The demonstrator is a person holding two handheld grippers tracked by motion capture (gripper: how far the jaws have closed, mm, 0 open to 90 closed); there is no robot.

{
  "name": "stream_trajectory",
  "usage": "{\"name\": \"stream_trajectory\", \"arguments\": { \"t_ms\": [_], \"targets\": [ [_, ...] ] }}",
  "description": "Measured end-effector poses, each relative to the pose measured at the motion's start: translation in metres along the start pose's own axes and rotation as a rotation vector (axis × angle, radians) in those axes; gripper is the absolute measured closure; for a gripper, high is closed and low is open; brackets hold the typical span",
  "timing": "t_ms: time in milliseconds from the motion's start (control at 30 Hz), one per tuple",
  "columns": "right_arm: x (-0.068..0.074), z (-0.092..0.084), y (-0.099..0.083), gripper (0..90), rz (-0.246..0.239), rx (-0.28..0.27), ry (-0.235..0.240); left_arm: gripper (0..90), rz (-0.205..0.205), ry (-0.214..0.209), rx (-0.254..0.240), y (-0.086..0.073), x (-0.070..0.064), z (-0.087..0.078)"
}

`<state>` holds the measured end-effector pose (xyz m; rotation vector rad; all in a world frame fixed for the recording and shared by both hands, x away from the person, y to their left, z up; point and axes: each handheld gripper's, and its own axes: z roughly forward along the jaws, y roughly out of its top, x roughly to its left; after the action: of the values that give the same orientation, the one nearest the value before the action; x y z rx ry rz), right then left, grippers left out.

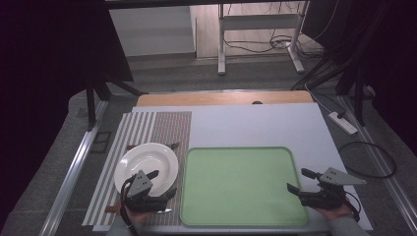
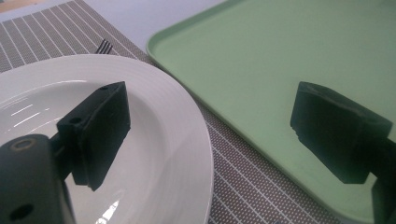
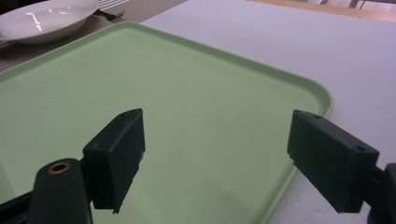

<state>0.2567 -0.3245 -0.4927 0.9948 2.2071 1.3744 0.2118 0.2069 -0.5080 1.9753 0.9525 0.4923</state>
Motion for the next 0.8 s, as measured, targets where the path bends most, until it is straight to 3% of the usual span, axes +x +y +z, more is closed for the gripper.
{"name": "stream_trajectory", "arguments": {
  "t_ms": [600,800],
  "targets": [
    [-0.0063,-0.0035,-0.0026,21.2,0.010,-0.005,-0.003,12.8,0.001,0.030,0.011,0.0040,-0.0049,0.0021],
    [-0.0018,-0.0019,-0.0017,21.8,-0.014,0.002,0.003,12.9,0.003,0.025,0.011,0.0016,-0.0072,-0.0006]
  ]
}}
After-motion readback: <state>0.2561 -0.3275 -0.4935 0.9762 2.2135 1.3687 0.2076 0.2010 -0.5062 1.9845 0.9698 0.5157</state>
